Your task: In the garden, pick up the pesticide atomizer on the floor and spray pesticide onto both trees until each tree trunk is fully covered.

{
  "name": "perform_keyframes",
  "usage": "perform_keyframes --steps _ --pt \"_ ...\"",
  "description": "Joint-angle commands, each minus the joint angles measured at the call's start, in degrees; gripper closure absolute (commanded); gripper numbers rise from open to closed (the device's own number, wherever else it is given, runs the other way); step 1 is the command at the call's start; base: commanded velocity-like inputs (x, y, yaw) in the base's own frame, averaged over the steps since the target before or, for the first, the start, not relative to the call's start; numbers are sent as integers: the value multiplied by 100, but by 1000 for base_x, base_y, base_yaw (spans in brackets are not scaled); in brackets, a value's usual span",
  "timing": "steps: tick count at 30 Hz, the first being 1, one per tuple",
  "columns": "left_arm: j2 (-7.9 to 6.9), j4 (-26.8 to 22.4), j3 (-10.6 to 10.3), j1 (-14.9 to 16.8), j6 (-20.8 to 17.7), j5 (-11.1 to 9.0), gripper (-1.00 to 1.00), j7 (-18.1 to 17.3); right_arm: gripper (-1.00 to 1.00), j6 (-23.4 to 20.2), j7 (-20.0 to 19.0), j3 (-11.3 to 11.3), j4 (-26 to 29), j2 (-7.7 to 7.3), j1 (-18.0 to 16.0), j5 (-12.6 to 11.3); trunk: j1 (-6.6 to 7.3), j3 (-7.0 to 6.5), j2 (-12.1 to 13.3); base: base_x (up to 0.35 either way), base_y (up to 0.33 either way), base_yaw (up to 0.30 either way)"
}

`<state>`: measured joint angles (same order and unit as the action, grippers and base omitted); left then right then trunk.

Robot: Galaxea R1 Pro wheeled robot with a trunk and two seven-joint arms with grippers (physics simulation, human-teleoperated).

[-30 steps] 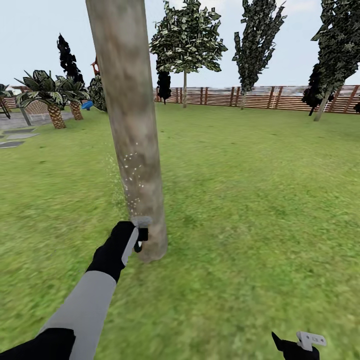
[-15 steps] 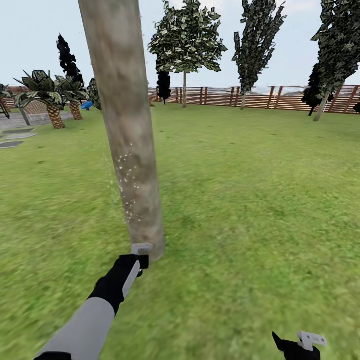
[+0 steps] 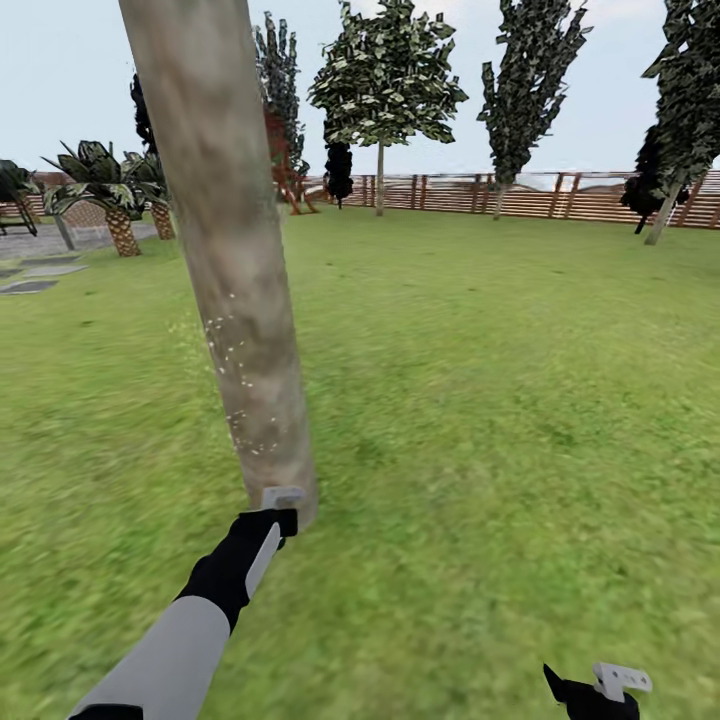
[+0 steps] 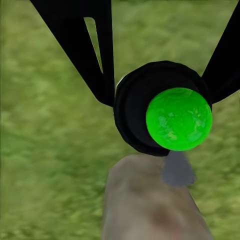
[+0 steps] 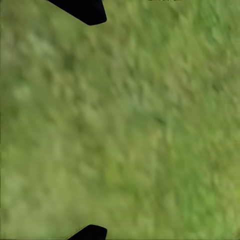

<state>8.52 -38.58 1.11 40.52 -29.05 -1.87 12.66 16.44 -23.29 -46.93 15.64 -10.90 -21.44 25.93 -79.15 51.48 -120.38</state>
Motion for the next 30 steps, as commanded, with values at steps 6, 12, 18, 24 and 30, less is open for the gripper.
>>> perform_keyframes --steps 6,12,18,24,30 --pt "8 7 1 0 2 -12 100 -31 -100 0 0 0 -7 1 0 0 0 0 0 123 -255 276" --pt "18 8 3 0 3 -24 100 -70 -100 0 0 0 -9 6 0 0 0 0 0 97 -264 212" --pt "26 9 3 0 4 -24 100 -70 -100 0 0 0 -9 7 0 1 0 0 0 50 -269 10" --pt "27 15 0 0 4 -24 100 -70 -100 0 0 8 -9 9 0 1 0 0 0 1 -272 93" --pt "19 17 3 0 3 -24 100 -67 -100 0 0 7 -9 9 0 5 0 0 0 0 -272 272"
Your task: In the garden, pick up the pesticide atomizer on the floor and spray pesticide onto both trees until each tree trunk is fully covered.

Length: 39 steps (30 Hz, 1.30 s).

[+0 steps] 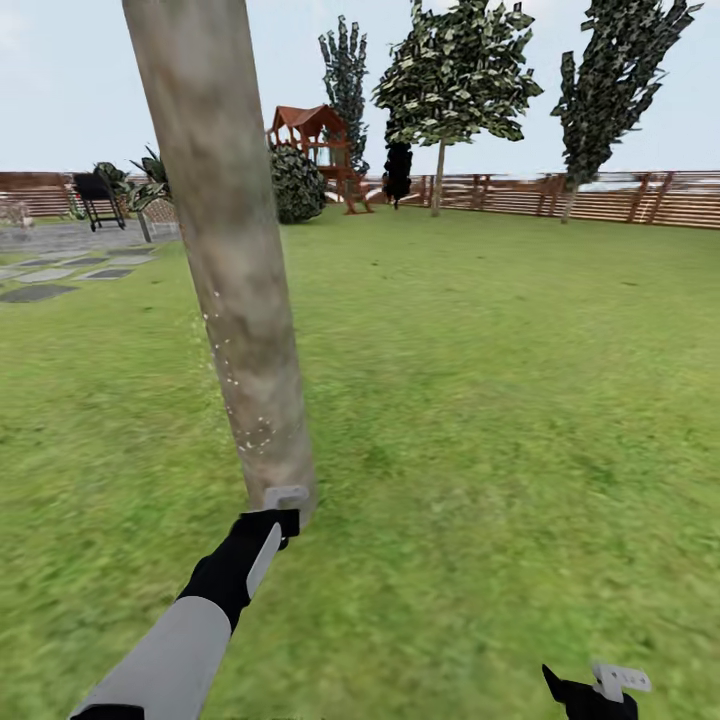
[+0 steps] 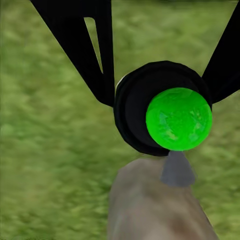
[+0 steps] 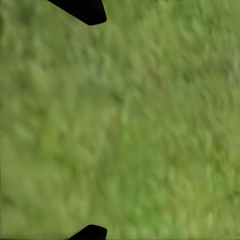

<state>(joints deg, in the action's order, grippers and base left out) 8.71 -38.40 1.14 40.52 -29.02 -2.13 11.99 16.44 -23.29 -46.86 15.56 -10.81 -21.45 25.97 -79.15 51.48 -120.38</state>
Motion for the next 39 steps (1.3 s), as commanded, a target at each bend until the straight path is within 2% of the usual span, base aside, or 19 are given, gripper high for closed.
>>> perform_keyframes --steps 1,9,19,35,39 --pt "0 0 0 0 -1 2 100 0 -100 0 0 1 0 0 0 0 0 0 0 0 -272 278" --pt "0 0 0 0 1 2 100 2 -100 0 0 -6 0 -2 0 -2 0 0 0 0 -272 260" --pt "-9 0 0 0 1 2 100 5 -100 0 0 -3 9 -7 0 -5 0 0 0 18 -272 67" --pt "-10 0 0 -3 1 1 100 -3 -100 0 0 2 9 0 0 -4 0 0 0 144 -256 275" --pt "-10 0 0 -5 1 2 100 -3 -100 0 0 -6 9 -7 0 -4 0 0 0 180 -241 64"
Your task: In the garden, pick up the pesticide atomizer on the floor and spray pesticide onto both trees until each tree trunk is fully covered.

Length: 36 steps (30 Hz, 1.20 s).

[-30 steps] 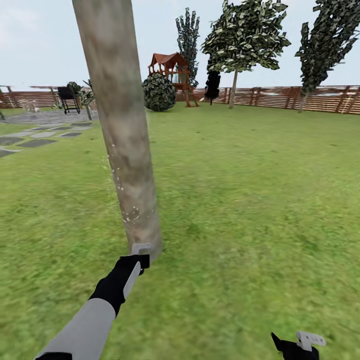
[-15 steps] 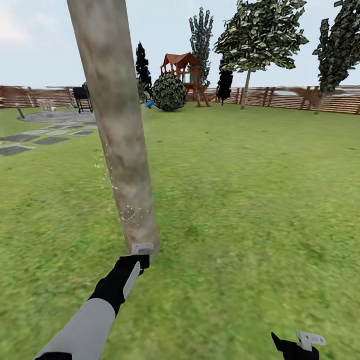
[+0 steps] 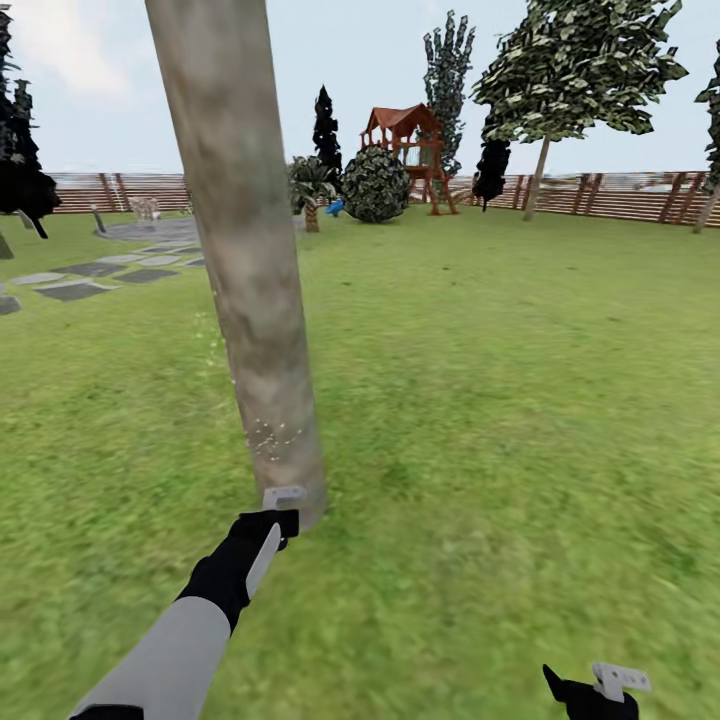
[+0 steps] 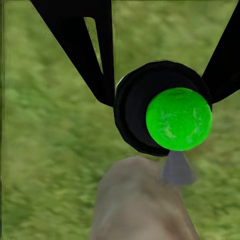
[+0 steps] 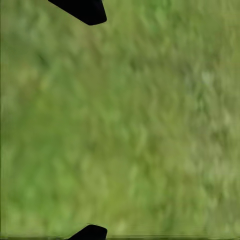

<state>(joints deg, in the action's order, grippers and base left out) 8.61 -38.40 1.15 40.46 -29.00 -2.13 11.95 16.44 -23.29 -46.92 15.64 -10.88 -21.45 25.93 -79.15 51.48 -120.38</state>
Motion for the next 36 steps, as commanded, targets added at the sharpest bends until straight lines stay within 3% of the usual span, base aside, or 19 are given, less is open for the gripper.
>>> perform_keyframes --steps 1,8,30,36 --pt "0 0 0 2 0 2 100 0 -100 0 0 -1 0 2 0 3 0 0 0 180 -241 8" --pt "7 0 0 2 0 2 100 0 -100 0 0 7 0 7 0 2 0 0 0 171 -243 25" --pt "-7 8 0 -1 10 7 100 0 -100 35 0 8 -10 15 0 8 0 0 0 7 -271 270" --pt "-84 -106 -27 43 -17 59 100 -8 -100 32 0 8 -12 10 0 8 0 0 0 0 -50 99"
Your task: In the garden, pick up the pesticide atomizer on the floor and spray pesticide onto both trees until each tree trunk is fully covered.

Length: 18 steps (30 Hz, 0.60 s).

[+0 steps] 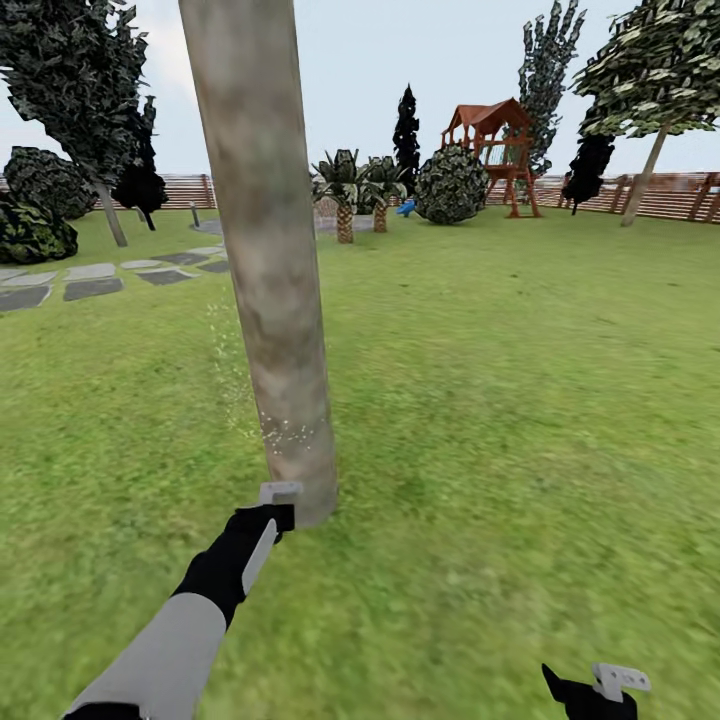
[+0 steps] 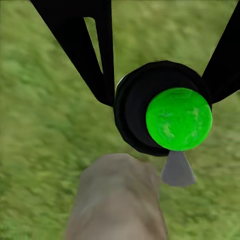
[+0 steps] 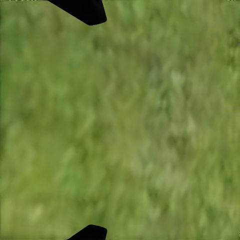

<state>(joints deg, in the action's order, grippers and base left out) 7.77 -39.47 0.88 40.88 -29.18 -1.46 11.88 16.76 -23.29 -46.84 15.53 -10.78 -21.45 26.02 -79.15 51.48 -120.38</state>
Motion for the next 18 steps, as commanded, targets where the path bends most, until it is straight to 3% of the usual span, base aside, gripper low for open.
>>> perform_keyframes --steps 1,2,3,4,6,7,9,11,12,13,15,18 --pt "-24 -4 0 24 -14 -2 100 -3 -100 0 4 0 -7 3 0 0 0 0 0 0 -1 3" --pt "-155 -299 1 56 -66 -3 100 -15 -100 283 74 0 -257 60 0 -4 0 0 0 0 0 0" --pt "-212 -534 0 62 -85 -3 100 -24 -100 1080 445 2 -627 72 10 -1 0 0 0 0 0 0" --pt "-222 -652 0 96 -122 -4 100 -65 -100 1451 655 5 -811 78 25 -1 0 0 0 0 0 0" --pt "-233 -899 0 241 -485 -4 100 -211 -100 1808 849 4 -995 83 38 -5 0 0 0 0 0 0" --pt "-233 -1029 0 329 -782 -4 100 -315 -100 1880 892 2 -1039 89 40 -10 0 0 0 0 0 0" --pt "-222 -1143 -35 433 -994 -4 100 -395 -100 1915 915 0 -1068 92 43 -16 0 0 0 0 0 0" --pt "-210 -1187 -384 470 -1058 -4 100 -409 -100 1921 920 0 -1076 99 43 -17 0 0 0 0 0 0" --pt "-189 -1233 -761 484 -1173 -4 100 -407 -100 1916 918 0 -1093 156 44 -12 0 0 0 0 0 0" --pt "-172 -1319 -870 488 -1276 -6 100 -406 -100 1913 916 0 -1155 189 53 -11 0 0 0 0 0 0" --pt "-176 -1609 -954 485 -1480 -30 100 -406 -100 1911 915 0 -1324 295 81 -9 0 0 0 0 0 0" --pt "-273 -1987 -936 483 -1614 -41 100 -414 -100 1910 914 0 -1380 613 123 -10 0 0 0 0 0 0"
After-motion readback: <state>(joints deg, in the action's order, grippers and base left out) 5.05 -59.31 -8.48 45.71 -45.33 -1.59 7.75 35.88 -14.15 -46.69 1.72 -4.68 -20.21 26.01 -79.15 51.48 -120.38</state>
